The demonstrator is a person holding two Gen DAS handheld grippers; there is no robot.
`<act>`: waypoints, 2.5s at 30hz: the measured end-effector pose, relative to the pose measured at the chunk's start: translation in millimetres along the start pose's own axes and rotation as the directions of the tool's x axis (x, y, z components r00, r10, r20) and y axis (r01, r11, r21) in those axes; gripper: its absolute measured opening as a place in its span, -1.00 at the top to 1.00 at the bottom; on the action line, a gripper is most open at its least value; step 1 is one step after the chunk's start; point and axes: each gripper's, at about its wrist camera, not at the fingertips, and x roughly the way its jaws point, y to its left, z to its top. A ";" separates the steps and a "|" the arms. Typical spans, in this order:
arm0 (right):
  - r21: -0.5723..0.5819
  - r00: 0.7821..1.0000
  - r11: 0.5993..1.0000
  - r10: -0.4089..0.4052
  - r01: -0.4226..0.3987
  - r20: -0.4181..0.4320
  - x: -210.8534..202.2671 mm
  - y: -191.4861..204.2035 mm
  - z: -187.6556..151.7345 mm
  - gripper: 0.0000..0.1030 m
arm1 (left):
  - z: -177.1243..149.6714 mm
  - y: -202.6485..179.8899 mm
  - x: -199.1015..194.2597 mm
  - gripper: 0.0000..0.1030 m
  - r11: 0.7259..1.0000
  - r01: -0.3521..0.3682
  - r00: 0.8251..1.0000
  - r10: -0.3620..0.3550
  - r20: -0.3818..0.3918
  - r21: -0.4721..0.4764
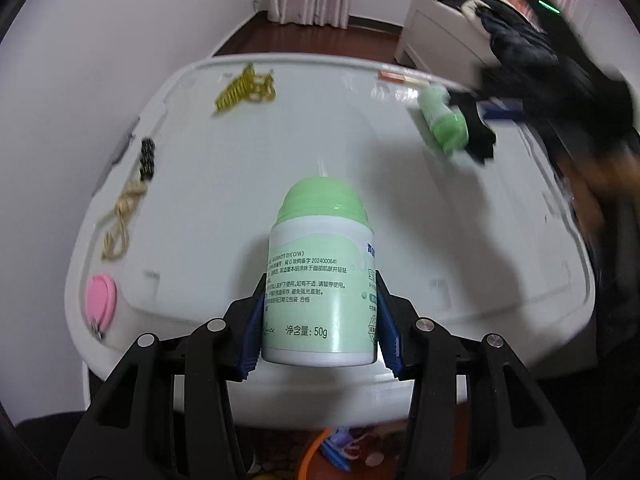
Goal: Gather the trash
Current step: 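Grasp the green-capped bottle with the right tool while the left tool grasps the green jar, then drop the green bottle and green jar into the orange bucket, then grasp the black hat with the right tool while the left tool grasps the yellow hair clip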
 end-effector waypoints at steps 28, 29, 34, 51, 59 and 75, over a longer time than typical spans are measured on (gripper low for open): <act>-0.013 0.989 0.991 0.132 -0.131 0.064 -121.2 39.2 -176.8 0.09 | -57.1 -18.2 -48.1 0.10 0.998 0.025 0.999 -0.027 0.030 0.058; -0.010 0.988 0.991 0.137 -0.137 0.066 -128.1 40.7 -186.0 0.09 | -62.7 -18.5 -50.5 0.10 0.998 0.028 0.999 -0.029 0.024 0.063; -0.031 0.989 0.991 0.132 -0.130 0.065 -149.4 57.6 -261.4 0.09 | -97.4 -21.5 -62.7 0.10 0.994 0.033 0.999 -0.032 -0.017 0.103; 0.109 0.984 0.993 0.070 -0.053 -0.163 -62.3 50.5 -331.7 -0.23 | -155.8 -36.4 -1.9 -0.31 0.986 0.094 0.955 -0.050 -0.292 0.139; 0.133 0.996 0.988 0.084 -0.080 -0.027 -105.3 41.0 -310.3 -0.26 | -138.6 -25.9 -36.3 -0.32 0.989 0.078 0.982 -0.054 -0.183 0.126; 0.131 0.974 0.967 -0.224 0.218 0.028 33.6 -51.7 9.8 -0.46 | 70.2 50.9 29.7 -0.51 0.994 -0.110 0.994 0.110 -0.012 -0.027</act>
